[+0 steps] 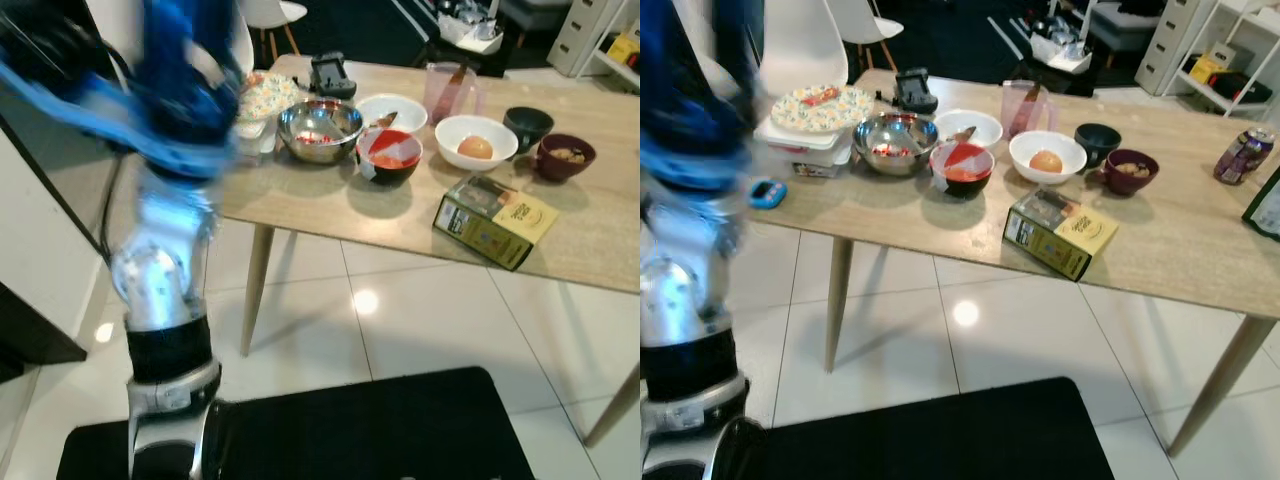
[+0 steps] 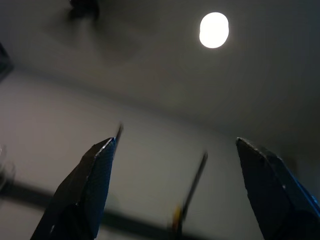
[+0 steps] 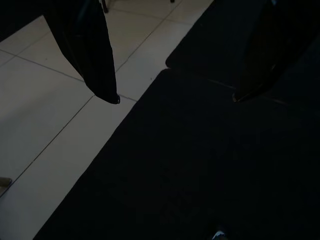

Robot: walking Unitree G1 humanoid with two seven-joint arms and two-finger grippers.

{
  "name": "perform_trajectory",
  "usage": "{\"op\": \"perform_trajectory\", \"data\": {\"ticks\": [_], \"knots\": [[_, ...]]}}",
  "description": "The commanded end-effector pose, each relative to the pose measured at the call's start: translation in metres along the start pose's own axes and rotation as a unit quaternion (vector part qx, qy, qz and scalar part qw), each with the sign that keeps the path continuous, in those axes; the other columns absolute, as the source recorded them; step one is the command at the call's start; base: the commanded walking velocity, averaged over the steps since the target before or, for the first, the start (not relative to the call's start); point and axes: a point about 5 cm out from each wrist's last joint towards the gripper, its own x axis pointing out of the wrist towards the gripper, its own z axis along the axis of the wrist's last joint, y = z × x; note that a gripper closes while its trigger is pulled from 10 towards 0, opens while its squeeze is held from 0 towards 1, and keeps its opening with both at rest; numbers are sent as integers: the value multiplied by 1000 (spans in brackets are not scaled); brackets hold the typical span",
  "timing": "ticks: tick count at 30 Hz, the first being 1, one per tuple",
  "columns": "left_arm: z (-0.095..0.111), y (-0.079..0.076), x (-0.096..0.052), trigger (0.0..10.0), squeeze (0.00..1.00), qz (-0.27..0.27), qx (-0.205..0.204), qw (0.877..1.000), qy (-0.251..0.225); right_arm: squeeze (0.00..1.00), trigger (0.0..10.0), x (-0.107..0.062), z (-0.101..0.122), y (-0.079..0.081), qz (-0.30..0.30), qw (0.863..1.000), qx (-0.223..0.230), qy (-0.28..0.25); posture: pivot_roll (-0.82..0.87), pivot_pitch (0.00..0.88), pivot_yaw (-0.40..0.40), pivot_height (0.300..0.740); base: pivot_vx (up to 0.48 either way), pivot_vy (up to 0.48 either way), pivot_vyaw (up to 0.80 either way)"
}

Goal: Restocking fridge

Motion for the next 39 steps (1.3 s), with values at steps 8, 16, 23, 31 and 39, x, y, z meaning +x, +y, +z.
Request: {"op": "perform_trajectory", "data": {"ticks": [8, 16, 23, 31, 39], "knots": [[-94, 18, -116, 10000, 0, 163, -32, 943, 287, 0, 10000, 1, -1, 4, 5, 1000, 19, 0, -15, 41, -18, 740, 0, 0, 0], [-123, 16, -204, 10000, 0, 306, -50, 872, 378, 0, 10000, 1, 0, 6, 7, 1000, 22, -2, -19, 32, -12, 740, 0, 0, 0], [-138, -32, -333, 10000, 0, 581, -87, 684, 433, 0, 10000, 2, 3, 9, 7, 999, 32, -9, -30, 9, -10, 740, 0, 0, 0], [-151, -115, -399, 10000, 0, 753, -121, 484, 429, 0, 10000, 3, 3, 14, 1, 999, 33, -9, -57, 0, 4, 740, 0, 0, 0], [-126, -109, -410, 10000, 0, 786, -15, 414, 459, 0, 10000, 3, 4, 15, -8, 999, 32, -19, -69, 0, 16, 740, 0, 0, 0]]}}
